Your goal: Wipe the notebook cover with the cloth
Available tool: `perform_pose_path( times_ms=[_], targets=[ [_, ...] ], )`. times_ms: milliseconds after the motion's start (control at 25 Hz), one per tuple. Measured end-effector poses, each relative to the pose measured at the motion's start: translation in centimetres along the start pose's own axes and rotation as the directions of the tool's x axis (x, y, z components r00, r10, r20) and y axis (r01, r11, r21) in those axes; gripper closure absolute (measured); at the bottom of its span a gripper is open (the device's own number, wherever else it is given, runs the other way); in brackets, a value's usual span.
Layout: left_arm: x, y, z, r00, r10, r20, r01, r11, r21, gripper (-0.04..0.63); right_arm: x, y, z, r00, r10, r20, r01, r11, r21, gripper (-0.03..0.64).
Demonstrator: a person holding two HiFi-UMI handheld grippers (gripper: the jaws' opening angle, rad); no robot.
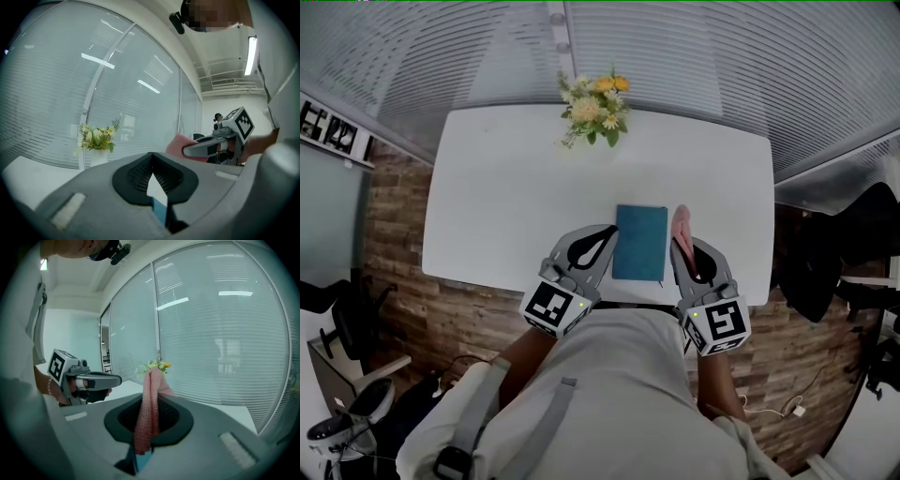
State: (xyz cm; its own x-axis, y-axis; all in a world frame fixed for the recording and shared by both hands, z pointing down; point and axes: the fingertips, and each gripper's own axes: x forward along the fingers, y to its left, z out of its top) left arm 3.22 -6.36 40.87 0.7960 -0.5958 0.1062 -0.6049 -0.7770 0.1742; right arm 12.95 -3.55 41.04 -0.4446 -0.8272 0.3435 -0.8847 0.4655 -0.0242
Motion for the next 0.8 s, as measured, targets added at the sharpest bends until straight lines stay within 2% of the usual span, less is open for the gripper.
perform_pose_path(
  times_ms=[120,240,800],
  targets=[
    [-0.7,-0.6,2.2,0.999,0.007,0.032,-0.007,1.000,-0.007,0.592,-0.6,0.4,1.9,0.999,0.005,0.034,-0.005,1.000,-0.019,0.592],
    [-1.1,-1.0,4.3,0.997,0.014,0.072,-0.016,1.000,0.024,0.592,-1.0,0.4,2.9,0.999,0.002,0.050,0.000,0.999,-0.036,0.592],
    [-1.0,-1.5,4.9,0.998,0.011,0.069,-0.013,0.999,0.035,0.592,-1.3,0.5,4.0,0.998,-0.005,0.063,0.009,0.998,-0.057,0.592]
  ],
)
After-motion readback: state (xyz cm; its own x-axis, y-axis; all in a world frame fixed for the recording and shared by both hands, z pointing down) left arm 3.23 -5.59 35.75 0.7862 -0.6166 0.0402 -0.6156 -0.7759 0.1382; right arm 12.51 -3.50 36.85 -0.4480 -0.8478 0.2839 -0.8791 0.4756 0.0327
